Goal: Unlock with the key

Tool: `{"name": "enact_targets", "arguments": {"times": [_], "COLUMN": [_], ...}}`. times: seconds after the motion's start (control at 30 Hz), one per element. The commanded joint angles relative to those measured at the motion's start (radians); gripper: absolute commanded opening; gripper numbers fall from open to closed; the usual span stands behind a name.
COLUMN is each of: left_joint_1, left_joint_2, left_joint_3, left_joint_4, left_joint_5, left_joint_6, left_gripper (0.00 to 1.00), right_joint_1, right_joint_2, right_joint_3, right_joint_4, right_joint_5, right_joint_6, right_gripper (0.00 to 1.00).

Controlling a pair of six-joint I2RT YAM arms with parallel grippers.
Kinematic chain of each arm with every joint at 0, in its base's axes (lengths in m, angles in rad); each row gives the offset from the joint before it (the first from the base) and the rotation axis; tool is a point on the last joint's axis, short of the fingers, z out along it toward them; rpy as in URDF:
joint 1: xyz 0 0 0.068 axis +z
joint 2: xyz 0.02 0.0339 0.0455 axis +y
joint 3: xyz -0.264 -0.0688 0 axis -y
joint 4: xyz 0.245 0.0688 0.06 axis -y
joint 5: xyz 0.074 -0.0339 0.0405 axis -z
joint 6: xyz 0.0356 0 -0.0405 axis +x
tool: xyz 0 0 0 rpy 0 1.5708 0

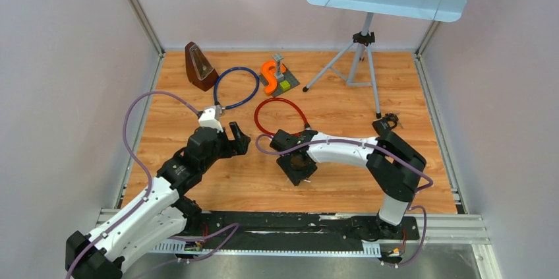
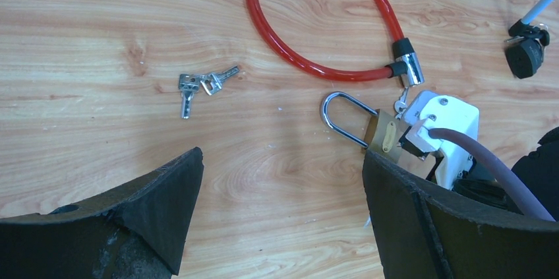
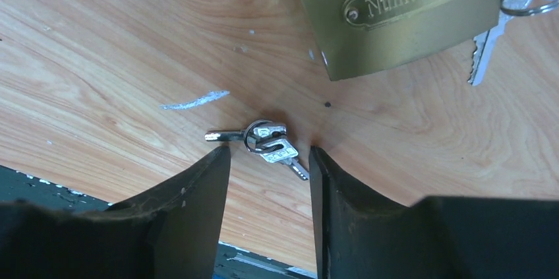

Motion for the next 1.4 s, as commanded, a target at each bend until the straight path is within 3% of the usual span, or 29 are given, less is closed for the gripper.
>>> {"name": "enact_targets", "arguments": {"times": [0.0, 0.07, 0.2, 0.33, 0.63, 0.87, 1.23, 1.37], "left_joint_1": [-0.002, -0.002, -0.003, -0.002, -0.003, -0.003, -0.002, -0.002], "left_joint_2": [0.001, 0.001, 0.006, 0.019, 0.064, 0.138, 0.143, 0.117], "left_joint_3": [0.026, 0.027, 0.03, 0.035, 0.033, 0.044, 0.068, 0.068], "left_joint_4": [0.044, 0.047, 0.057, 0.075, 0.147, 0.238, 0.199, 0.165], "left_joint_5": [0.008, 0.01, 0.023, 0.051, 0.141, 0.266, 0.247, 0.223], "left_joint_6": [0.015, 0.015, 0.018, 0.015, -0.005, -0.023, -0.028, -0.024], "left_gripper": [0.96, 0.96, 0.96, 0.96, 0.97, 0.97, 0.97, 0.97], "right_joint_1": [-0.003, -0.004, -0.007, -0.017, -0.068, -0.139, -0.148, -0.148], "right_joint_2": [0.038, 0.03, -0.019, -0.084, -0.242, -0.352, -0.247, -0.209], "right_joint_3": [-0.034, -0.041, -0.044, -0.061, -0.125, -0.183, -0.093, -0.056], "right_joint_4": [0.046, 0.061, 0.104, 0.164, 0.299, 0.408, 0.451, 0.452], "right_joint_5": [0.0, 0.012, 0.016, 0.03, 0.044, -0.043, -0.074, -0.005], "right_joint_6": [-0.034, -0.035, -0.039, -0.042, -0.031, -0.026, -0.054, -0.016], "right_gripper": [0.44, 0.37, 0.15, 0.01, 0.0, 0.0, 0.0, 0.0]}}
